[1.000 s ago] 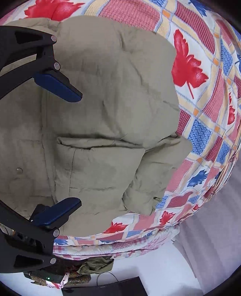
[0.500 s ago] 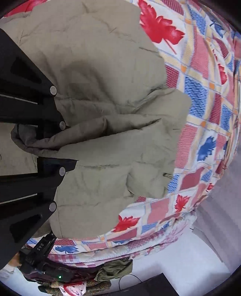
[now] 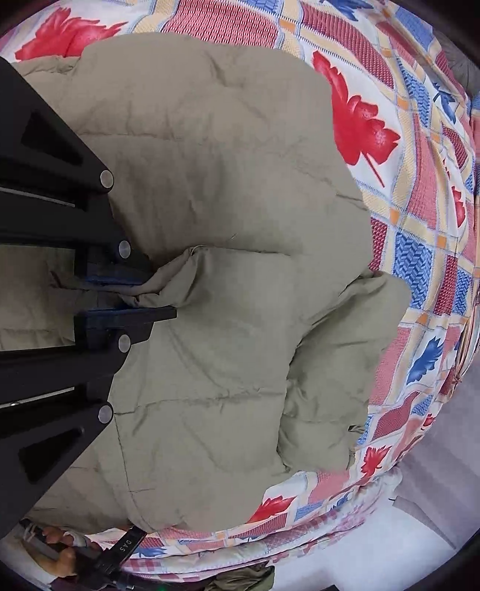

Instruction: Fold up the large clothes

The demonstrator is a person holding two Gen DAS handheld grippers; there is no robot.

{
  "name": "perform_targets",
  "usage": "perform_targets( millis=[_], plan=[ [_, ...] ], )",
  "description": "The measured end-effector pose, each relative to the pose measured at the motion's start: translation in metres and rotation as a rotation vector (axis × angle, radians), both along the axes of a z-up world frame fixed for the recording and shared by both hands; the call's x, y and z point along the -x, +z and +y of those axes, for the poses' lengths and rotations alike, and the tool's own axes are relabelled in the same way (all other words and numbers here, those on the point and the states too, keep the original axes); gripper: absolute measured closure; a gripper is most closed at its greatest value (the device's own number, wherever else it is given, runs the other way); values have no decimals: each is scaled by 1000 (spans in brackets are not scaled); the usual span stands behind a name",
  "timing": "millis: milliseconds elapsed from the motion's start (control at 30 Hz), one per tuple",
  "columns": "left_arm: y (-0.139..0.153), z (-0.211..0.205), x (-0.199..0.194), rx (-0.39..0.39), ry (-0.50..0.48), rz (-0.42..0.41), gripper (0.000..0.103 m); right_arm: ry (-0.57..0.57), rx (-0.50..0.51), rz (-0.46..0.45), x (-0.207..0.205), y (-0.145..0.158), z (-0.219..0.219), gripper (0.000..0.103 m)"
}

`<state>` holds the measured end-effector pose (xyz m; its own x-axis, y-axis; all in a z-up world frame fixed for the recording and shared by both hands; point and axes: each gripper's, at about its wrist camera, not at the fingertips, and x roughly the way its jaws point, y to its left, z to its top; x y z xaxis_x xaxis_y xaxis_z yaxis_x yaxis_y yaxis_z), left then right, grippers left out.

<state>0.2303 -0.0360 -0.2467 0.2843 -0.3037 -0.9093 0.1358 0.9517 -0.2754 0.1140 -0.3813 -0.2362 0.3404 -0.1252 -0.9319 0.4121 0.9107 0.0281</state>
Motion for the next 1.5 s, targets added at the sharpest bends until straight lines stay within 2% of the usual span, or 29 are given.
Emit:
perform_targets(
  millis=[133,200,333,400,500,567,667,733,800,867,933,1067,1333,1500],
  plan=[
    [18,10,-1,-31,27,-9,92,7,-32,18,3,8,2,95],
    [28,17,2,-65,26,-22,92,24,-42,40,10,16,6,90],
    [44,32,6,-106,26,-50,92,86,-65,68,39,36,17,90],
    [53,36,7,-88,27,-65,92,89,-86,48,51,47,15,90],
    [65,29,5,-58,5,-91,92,27,-73,-31,58,64,-5,90],
    [69,14,0,-37,-26,-99,92,-61,-116,-75,47,68,-31,90],
    [67,-14,-9,-43,-70,-112,92,-169,-252,-138,25,67,-59,90],
    [54,-29,-12,-85,-86,-118,92,-151,-326,-174,0,64,-62,90],
    [34,-36,-14,-162,-86,-100,92,-70,-372,-166,-24,54,-52,90],
    [10,-34,-13,-183,-78,-58,92,-11,-347,-99,-39,34,-41,90],
    [1,-30,-9,-159,-72,-69,92,2,-313,-46,-45,11,-36,90],
    [-7,-33,-9,-160,-92,-85,92,-21,-316,-64,-43,-14,-40,90],
    [-7,-34,-11,-172,-86,-75,92,9,-223,-57,-48,-14,-37,90],
    [17,-22,-5,-184,-59,-71,92,57,-77,-11,-33,7,-24,90]
  ],
)
